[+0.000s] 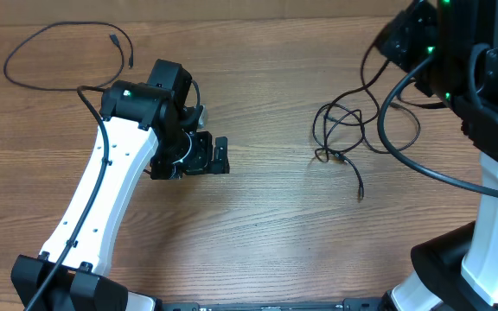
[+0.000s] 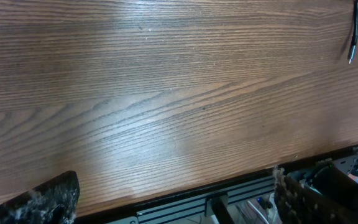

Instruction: Untangle cables

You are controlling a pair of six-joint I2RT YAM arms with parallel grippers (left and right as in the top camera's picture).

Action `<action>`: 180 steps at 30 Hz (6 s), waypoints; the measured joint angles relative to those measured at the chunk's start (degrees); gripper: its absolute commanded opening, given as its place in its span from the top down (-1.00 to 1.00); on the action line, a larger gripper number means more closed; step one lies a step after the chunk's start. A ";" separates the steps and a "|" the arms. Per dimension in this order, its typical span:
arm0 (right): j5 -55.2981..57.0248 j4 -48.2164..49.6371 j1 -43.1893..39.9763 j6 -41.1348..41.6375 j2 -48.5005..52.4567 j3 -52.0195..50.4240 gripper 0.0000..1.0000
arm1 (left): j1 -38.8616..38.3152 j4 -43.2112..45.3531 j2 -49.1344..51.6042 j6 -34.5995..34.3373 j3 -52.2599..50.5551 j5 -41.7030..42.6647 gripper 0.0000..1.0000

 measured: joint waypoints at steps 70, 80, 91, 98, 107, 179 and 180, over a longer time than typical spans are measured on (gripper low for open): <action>-28.87 7.23 0.98 12.41 4.68 -4.07 0.91 | 6.78 0.55 -1.88 22.23 13.20 39.93 -0.81; -29.70 6.25 5.73 14.93 4.68 -4.94 0.92 | 6.69 10.16 -1.88 25.83 13.22 52.63 -0.77; -29.90 8.79 7.87 18.78 4.70 -11.04 0.92 | 4.61 15.58 -2.01 25.79 13.22 55.98 -0.30; -30.05 8.98 8.28 19.21 4.70 -11.04 0.92 | 4.59 17.57 -2.93 25.57 13.22 57.86 -0.25; -29.88 11.52 11.85 19.80 4.70 -11.04 0.92 | 3.96 17.77 -3.08 25.35 13.22 58.34 -0.05; 11.67 -0.07 5.51 -13.05 4.70 -11.10 -1.00 | 58.51 30.53 -9.53 -35.19 19.26 22.49 0.91; 11.65 -0.07 5.51 -13.03 4.70 -11.10 -1.00 | 58.42 32.09 -9.53 -35.60 19.28 25.55 0.92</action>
